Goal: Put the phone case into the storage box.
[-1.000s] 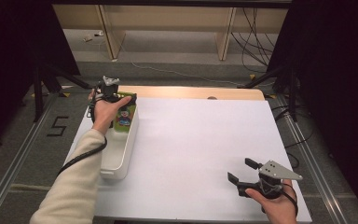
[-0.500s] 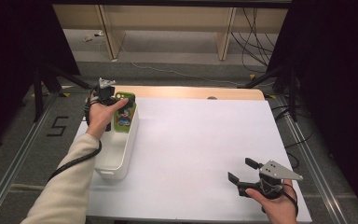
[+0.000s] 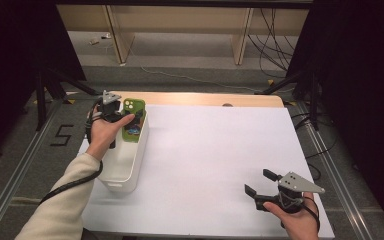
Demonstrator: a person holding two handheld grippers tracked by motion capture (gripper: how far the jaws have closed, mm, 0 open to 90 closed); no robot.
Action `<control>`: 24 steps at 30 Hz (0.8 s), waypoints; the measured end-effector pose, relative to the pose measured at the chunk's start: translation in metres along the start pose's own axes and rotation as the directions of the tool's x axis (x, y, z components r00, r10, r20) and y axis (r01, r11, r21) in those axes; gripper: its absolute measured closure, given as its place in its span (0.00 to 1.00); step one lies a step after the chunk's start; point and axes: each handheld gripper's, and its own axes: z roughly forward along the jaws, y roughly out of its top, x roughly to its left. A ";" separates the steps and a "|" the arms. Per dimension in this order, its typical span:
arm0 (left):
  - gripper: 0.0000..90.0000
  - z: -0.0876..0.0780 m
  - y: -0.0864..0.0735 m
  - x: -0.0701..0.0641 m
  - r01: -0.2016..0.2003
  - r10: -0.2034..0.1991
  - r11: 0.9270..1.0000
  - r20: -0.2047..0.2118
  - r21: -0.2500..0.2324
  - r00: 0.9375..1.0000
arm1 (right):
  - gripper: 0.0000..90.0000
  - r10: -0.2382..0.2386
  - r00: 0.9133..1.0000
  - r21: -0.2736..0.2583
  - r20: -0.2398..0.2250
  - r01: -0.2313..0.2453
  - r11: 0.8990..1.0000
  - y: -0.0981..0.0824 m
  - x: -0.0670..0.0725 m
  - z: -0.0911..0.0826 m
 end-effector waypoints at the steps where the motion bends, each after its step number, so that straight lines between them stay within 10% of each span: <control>1: 0.01 -0.002 -0.001 0.000 -0.001 0.001 1.000 0.003 -0.003 1.000 | 0.17 0.001 1.000 -0.003 -0.001 -0.001 1.000 0.000 0.000 0.000; 24: 0.01 -0.035 -0.018 -0.013 -0.032 0.034 0.999 0.050 -0.042 0.998 | 0.17 0.003 1.000 -0.001 0.003 -0.003 1.000 0.000 0.000 0.000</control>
